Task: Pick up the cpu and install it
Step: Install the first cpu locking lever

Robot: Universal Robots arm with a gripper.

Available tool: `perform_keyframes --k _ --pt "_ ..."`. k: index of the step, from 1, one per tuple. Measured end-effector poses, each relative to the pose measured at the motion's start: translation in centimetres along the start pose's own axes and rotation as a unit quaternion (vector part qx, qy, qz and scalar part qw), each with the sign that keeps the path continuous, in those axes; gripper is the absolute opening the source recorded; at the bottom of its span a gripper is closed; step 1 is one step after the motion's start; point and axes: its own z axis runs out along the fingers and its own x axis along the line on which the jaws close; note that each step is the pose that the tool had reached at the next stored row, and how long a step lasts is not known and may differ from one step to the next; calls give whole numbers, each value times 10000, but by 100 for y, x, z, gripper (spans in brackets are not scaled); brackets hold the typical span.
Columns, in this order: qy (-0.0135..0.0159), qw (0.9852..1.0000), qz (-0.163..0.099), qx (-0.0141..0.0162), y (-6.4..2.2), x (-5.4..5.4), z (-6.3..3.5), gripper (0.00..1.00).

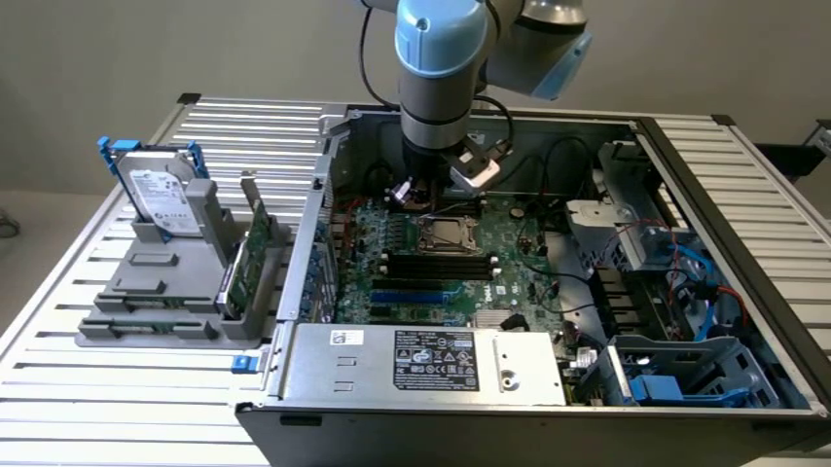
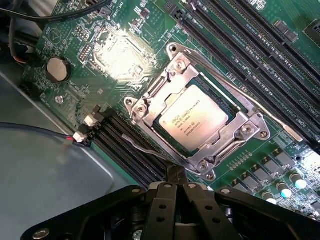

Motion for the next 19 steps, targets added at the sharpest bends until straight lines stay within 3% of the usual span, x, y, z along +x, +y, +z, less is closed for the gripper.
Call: perform_keyframes --k 19 --pt "-11 10000 2 -14 13 37 6 11"
